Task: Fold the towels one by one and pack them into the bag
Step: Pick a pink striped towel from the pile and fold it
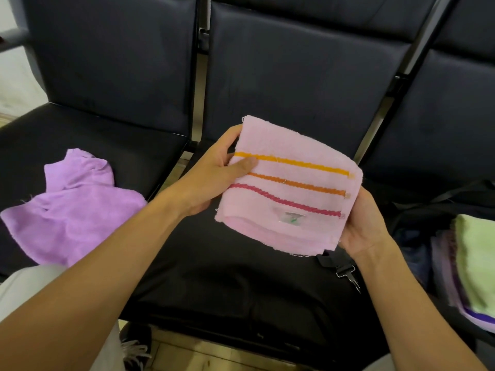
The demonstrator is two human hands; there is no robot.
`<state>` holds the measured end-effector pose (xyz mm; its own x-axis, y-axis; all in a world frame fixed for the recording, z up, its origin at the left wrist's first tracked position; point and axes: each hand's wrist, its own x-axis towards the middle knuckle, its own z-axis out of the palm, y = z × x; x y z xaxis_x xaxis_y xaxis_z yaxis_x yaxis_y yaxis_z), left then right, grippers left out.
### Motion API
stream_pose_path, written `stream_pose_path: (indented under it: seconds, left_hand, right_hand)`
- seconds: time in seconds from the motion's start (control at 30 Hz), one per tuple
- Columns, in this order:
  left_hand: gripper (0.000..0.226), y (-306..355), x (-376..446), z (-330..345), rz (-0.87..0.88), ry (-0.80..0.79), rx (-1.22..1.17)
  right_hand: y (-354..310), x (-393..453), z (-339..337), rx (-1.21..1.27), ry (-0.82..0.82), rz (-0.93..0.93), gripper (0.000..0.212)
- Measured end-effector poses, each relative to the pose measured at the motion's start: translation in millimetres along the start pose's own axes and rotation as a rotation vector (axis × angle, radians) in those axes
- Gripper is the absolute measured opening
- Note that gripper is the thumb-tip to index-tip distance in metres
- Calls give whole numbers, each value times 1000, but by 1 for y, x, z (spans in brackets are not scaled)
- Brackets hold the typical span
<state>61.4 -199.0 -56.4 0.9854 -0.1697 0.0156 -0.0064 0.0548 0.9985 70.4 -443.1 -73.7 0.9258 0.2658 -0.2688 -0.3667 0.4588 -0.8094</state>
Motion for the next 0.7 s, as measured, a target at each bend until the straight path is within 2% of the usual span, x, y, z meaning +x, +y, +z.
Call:
stream_pose_path:
  seconds: [0.1, 0.17, 0.37, 0.43, 0.57, 0.7]
  left_hand:
    - [58, -1, 2, -1, -7, 29, 8]
    - [63, 0, 2, -3, -2, 25, 33]
    - [65, 4, 1, 6, 20, -65, 24]
    - [64, 5, 0, 14, 8, -92, -24]
    - [62, 4, -2, 33, -59, -103, -181]
    - [56, -4, -3, 45, -214, -98, -292]
  right_hand:
    - [-4, 1, 0, -49, -47, -18, 25]
    - [-7, 0, 0, -60, -67, -52, 25]
    - [-13, -17, -7, -52, 30, -149, 29]
    - [-13, -27, -4, -70, 39, -110, 38]
    - [-13, -45, -4, -39, 106, -23, 33]
    - [-8, -57, -6, -34, 186, 77, 31]
